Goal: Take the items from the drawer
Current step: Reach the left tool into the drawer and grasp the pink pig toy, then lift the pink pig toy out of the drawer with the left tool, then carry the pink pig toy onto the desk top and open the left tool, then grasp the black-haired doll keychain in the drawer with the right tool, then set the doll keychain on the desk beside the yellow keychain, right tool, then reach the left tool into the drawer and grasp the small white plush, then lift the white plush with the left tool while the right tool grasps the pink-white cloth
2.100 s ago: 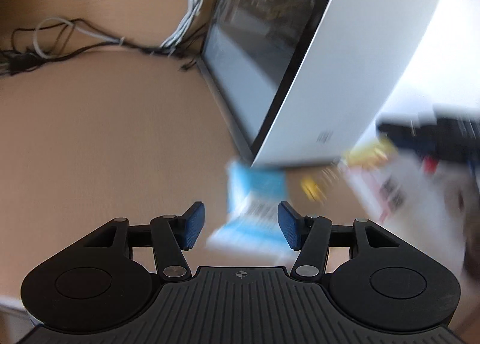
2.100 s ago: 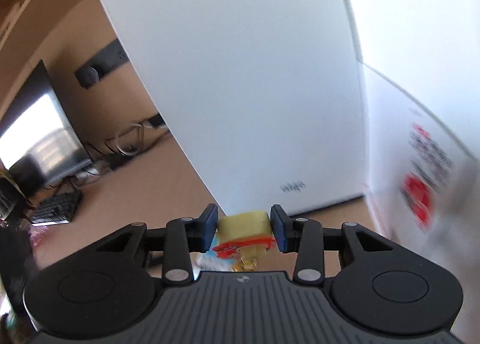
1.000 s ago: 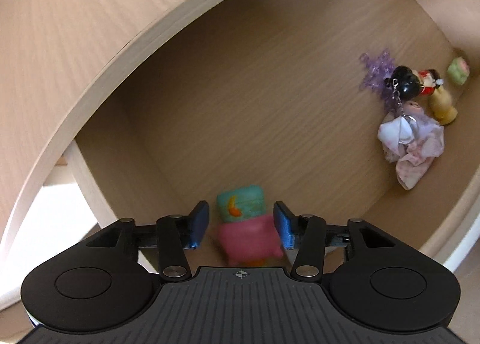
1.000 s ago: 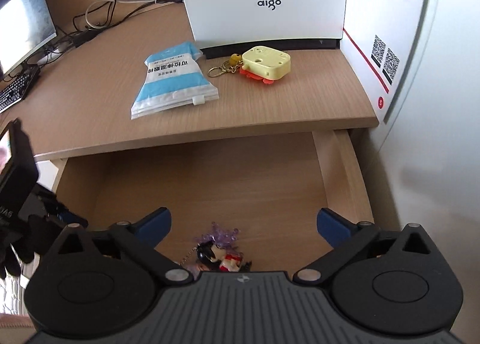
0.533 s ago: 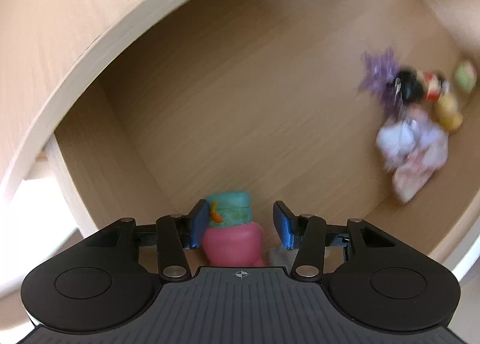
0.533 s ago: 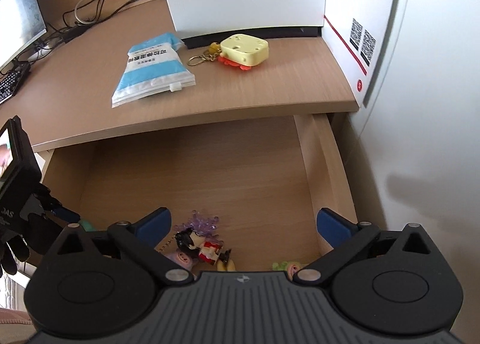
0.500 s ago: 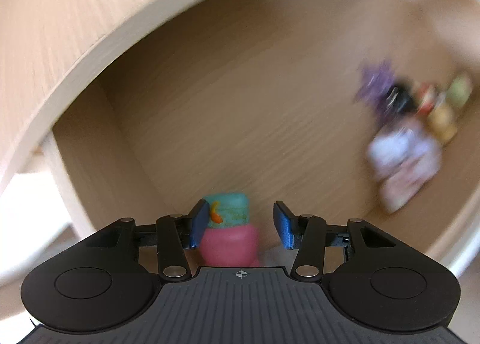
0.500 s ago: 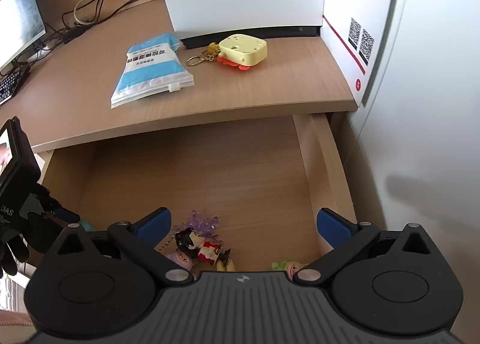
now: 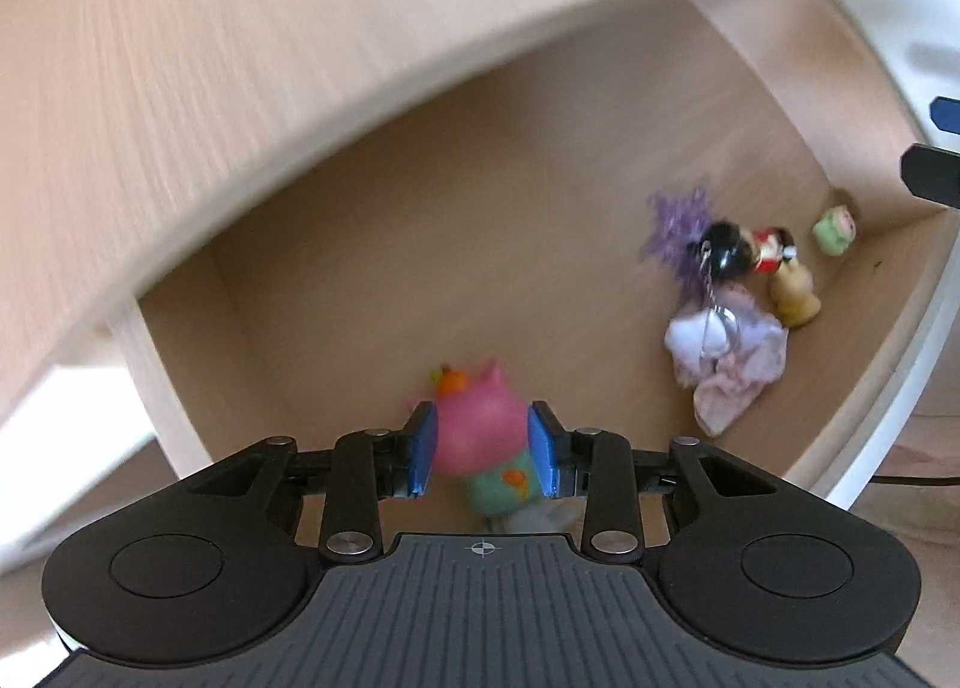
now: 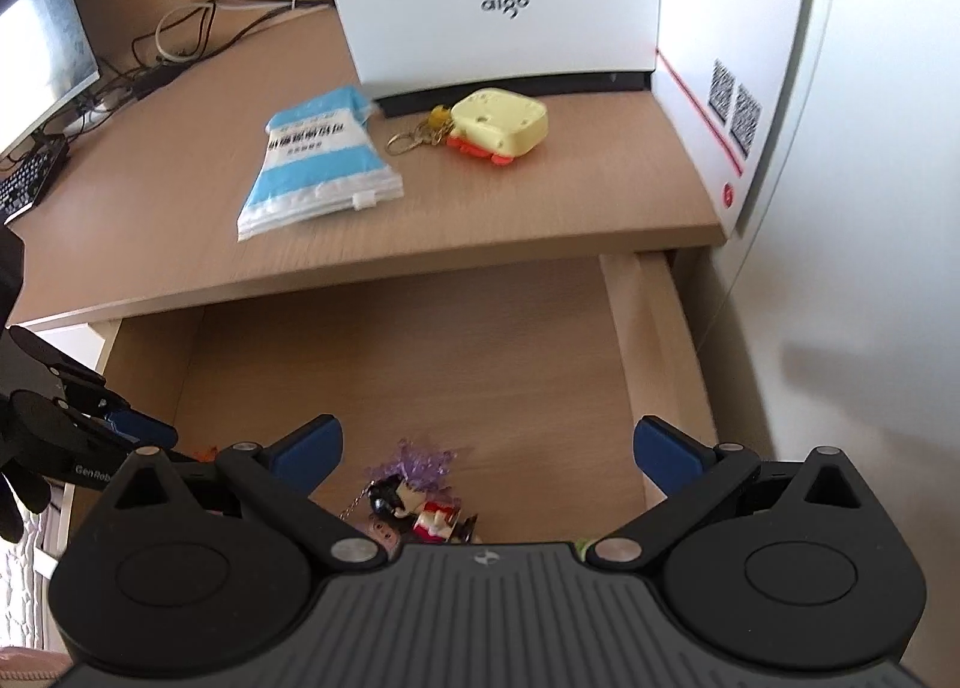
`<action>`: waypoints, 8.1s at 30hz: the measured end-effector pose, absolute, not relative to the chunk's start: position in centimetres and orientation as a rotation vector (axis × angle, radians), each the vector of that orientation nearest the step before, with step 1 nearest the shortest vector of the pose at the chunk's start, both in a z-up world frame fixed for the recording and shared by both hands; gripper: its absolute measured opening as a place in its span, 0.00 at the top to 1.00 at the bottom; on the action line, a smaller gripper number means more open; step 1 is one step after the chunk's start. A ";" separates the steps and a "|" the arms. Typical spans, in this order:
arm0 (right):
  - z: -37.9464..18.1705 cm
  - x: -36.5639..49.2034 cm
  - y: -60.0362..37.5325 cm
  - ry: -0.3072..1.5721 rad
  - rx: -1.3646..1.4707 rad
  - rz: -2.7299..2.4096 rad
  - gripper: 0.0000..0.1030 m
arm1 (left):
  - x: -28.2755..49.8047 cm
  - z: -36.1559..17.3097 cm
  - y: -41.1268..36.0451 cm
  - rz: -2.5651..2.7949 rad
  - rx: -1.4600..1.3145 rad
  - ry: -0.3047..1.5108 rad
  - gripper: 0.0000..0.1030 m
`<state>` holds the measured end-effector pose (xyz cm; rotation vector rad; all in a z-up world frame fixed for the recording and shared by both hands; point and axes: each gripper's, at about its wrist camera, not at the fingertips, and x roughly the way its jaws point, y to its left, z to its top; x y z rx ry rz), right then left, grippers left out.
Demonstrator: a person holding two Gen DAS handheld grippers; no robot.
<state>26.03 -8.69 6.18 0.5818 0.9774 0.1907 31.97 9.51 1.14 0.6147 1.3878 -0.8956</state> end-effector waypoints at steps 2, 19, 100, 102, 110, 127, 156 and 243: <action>6.1 26.1 -8.3 0.985 0.577 0.199 0.00 | 32.6 -0.3 10.3 -0.834 0.559 1.438 0.64; 7.1 27.8 -6.5 1.034 0.542 0.290 0.00 | 33.0 1.3 13.2 -0.708 0.187 1.390 0.56; 9.1 27.1 -9.2 0.967 0.537 0.145 0.58 | 38.7 15.9 2.0 -0.617 -0.143 0.757 0.57; 8.6 27.1 -9.4 0.984 0.553 0.150 0.57 | 37.6 16.6 4.2 -0.622 -0.184 0.737 0.57; 4.7 27.9 -8.5 1.151 0.638 0.220 0.43 | 32.6 14.5 13.5 -0.562 -0.241 0.888 0.57; 0.1 34.7 2.3 1.459 0.277 0.325 0.36 | 28.0 7.8 22.3 -0.340 -0.366 1.137 0.58; 13.8 35.4 -9.4 0.814 0.168 0.077 0.19 | 29.0 4.5 13.8 -0.586 -0.253 1.332 0.59; 5.7 28.3 -9.0 1.112 0.296 0.211 0.03 | 30.0 2.4 12.0 -0.319 -0.470 1.408 0.74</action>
